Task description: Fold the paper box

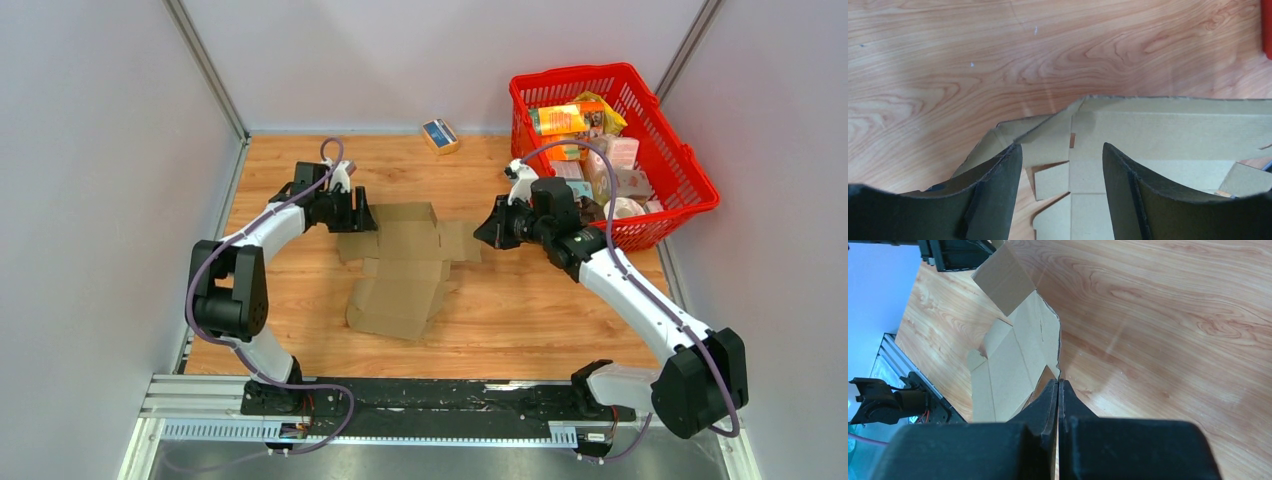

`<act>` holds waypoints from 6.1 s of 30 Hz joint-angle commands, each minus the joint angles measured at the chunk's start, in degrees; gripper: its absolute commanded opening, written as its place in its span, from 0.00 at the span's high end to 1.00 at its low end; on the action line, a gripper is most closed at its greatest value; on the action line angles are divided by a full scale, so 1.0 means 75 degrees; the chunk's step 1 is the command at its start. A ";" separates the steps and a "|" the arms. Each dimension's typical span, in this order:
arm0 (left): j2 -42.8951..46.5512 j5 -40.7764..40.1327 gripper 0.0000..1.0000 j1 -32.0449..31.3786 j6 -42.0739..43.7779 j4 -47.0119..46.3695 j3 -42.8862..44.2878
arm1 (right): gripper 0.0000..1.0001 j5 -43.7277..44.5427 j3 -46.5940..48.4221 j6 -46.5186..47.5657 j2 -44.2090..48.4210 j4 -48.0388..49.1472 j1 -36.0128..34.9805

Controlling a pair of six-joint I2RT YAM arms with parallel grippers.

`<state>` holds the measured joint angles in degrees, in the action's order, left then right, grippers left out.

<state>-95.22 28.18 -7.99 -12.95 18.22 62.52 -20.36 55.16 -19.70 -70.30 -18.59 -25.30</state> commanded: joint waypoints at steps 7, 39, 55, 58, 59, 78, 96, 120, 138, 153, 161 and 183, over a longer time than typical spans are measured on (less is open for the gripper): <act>0.0297 -0.0311 0.33 0.0046 0.0941 -0.1175 0.0043 | 1.00 -0.0602 0.0099 0.0131 -0.0071 0.0428 0.0139; 0.1715 -0.0793 0.96 -0.1278 0.1727 -0.0964 -0.0742 | 0.16 -0.1808 0.5853 0.4981 -0.4488 -0.2174 -0.0752; 0.1739 -0.0512 0.95 -0.1431 0.1715 -0.1023 -0.0684 | 0.42 -0.2138 0.5749 0.5885 -0.6001 -0.1777 -0.1278; 0.1762 -0.0442 0.95 -0.1431 0.1680 -0.1104 -0.0660 | 0.58 -0.1213 0.5490 0.5733 -0.5943 -0.1169 -0.1478; 0.1762 -0.0442 0.95 -0.1431 0.1657 -0.1128 -0.0672 | 0.63 -0.1072 0.5385 0.5582 -0.5931 -0.1038 -0.1513; 0.1150 0.0391 0.60 -0.1829 -0.1856 -0.4417 -0.1910 | 1.00 -0.1142 0.4599 0.4772 -0.5310 -0.0217 -0.1596; 0.3322 -0.2785 0.50 -0.1513 -0.1578 -0.0575 -0.2629 | 1.00 -0.1738 0.4727 0.5123 -0.4935 -0.1025 -0.1279; 0.1573 -0.2480 0.67 -0.2227 -0.1906 -0.1409 -0.2300 | 1.00 -0.1716 0.4483 0.4561 -0.4631 -0.0252 -0.1420; 0.1223 -0.2914 0.63 -0.3036 -0.2879 -0.3694 -0.3496 | 1.00 -0.0766 0.3697 0.3811 -0.4560 0.0779 -0.1959; 0.5314 -0.5047 0.42 -0.2990 -0.1064 -0.0497 -0.2690 | 1.00 -0.0777 0.3521 0.4455 -0.4267 0.0194 -0.1947; 0.3697 -0.4696 0.45 -0.2966 -0.0535 -0.0144 -0.1224 | 1.00 -0.0941 0.3650 0.4643 -0.4208 0.0053 -0.1959; 0.2511 -0.6402 1.00 -0.3704 -0.0687 -0.1101 -0.1396 | 0.97 0.0368 0.3661 0.4048 -0.4103 -0.0005 -0.2240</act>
<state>-77.84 -9.15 -33.58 -18.22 16.05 54.04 -23.77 80.84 14.35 -104.42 -19.16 -40.69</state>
